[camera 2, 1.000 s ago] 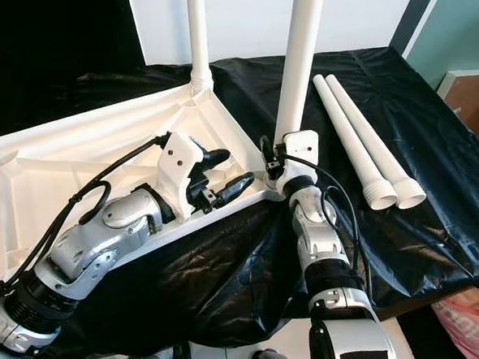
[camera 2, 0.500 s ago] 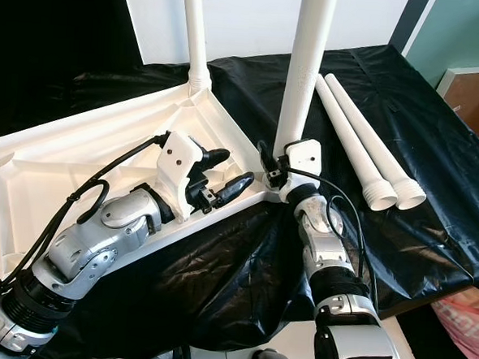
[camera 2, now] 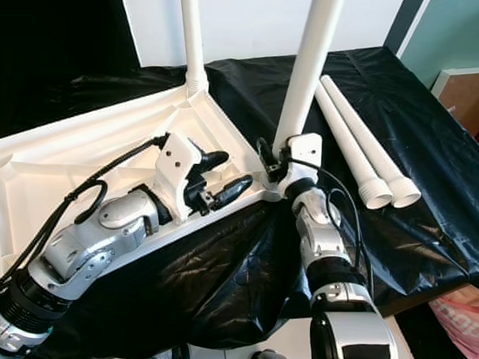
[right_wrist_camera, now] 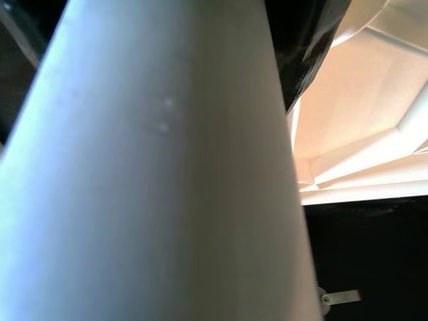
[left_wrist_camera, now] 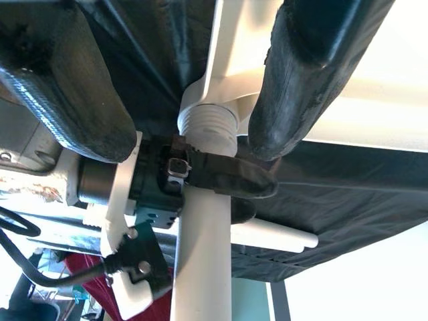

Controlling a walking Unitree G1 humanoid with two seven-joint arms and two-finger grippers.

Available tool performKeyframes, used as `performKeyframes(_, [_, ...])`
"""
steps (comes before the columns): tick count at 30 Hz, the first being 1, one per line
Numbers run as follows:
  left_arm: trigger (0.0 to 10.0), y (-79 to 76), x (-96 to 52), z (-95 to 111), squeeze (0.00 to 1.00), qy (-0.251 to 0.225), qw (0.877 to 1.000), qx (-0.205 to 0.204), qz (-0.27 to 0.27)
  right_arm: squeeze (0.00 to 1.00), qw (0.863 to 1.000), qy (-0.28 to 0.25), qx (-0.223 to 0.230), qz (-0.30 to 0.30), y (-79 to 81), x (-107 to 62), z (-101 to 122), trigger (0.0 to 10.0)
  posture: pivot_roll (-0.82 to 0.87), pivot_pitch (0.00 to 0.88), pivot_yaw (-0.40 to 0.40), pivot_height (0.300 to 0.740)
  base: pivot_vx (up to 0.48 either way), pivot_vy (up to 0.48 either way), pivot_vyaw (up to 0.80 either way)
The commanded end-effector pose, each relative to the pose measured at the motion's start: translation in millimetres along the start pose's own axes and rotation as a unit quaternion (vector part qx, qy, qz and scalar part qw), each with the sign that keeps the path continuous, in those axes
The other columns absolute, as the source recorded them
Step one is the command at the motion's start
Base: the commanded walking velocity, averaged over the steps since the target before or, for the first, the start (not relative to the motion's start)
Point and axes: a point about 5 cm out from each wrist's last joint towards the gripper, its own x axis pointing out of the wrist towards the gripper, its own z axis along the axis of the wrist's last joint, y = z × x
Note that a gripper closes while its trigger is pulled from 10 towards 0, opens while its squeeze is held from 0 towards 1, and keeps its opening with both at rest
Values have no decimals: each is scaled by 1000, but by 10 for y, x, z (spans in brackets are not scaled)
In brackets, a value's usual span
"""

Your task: Building children table

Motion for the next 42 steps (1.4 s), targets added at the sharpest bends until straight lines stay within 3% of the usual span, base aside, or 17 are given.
performKeyframes(1, [10000, -190, -19, 45, 0, -5, 989, 4, -150, 0, 991, 124, 46, -18, 42, -198, -481, 10000, 4, 117, 19, 740, 0, 0, 0])
performKeyframes(5, [10000, -197, -16, 52, 0, -6, 988, 3, -152, 0, 989, 135, 54, -27, 34, -190, -493, 10000, 3, 118, 19, 740, 0, 0, 0])
performKeyframes(14, [10000, -202, -16, 63, 0, -8, 988, 2, -153, 0, 990, 138, 21, -27, 40, -215, -516, 10000, 3, 119, 18, 740, 0, 0, 0])
performKeyframes(20, [10000, -204, -19, 68, 0, -9, 988, 0, -152, 0, 990, 102, -88, 42, 157, -326, -523, 10000, 3, 121, 16, 740, 0, 0, 0])
performKeyframes(32, [10000, -204, -25, 72, 0, -7, 988, -1, -156, 0, 992, 89, -57, 72, 131, -378, -507, 10000, -1, 123, 23, 740, 0, 0, 0])
performKeyframes(35, [10000, -208, -21, 75, 0, -7, 987, -1, -159, 0, 992, 83, -36, 86, 60, -366, -467, 10000, 1, 122, 29, 740, 0, 0, 0])
performKeyframes(38, [10000, -209, -22, 81, 0, -6, 987, -1, -161, 0, 989, 77, -47, 120, -59, -374, -406, 10000, 2, 120, 33, 740, 0, 0, 0])
performKeyframes(42, [10000, -208, -24, 83, 0, -6, 987, 0, -162, 0, 987, 76, -54, 132, -91, -380, -389, 10000, 2, 120, 33, 740, 0, 0, 0])
